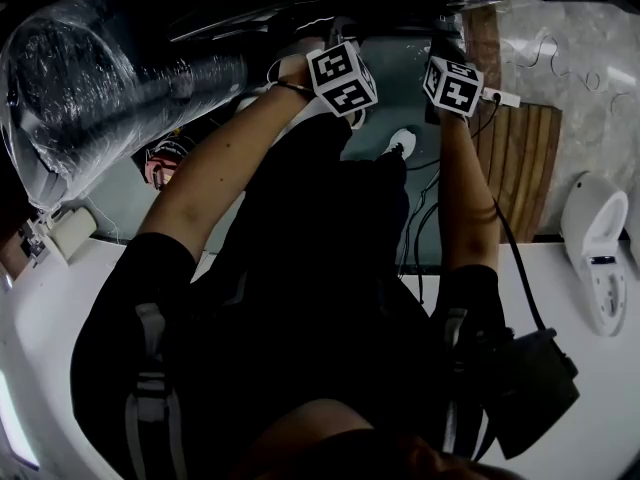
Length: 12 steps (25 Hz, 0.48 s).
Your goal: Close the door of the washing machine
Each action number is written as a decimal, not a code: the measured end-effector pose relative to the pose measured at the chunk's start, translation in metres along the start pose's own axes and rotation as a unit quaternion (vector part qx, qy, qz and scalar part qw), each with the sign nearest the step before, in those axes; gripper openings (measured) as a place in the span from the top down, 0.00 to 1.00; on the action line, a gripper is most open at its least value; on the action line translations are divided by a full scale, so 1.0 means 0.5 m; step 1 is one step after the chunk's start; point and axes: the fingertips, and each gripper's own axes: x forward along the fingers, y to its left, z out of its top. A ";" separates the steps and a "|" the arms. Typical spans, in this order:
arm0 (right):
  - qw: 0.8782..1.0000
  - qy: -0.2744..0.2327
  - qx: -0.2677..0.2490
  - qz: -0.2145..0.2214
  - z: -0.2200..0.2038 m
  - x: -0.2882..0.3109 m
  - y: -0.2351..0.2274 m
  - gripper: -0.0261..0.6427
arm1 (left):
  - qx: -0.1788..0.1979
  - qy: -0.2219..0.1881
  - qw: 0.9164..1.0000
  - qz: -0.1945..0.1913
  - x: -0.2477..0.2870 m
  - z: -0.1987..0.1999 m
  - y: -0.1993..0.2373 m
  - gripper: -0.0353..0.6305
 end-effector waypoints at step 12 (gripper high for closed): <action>0.997 -0.008 0.053 0.063 0.034 0.025 0.001 0.95 | 0.001 0.000 1.000 0.014 -0.006 -0.002 0.022 0.82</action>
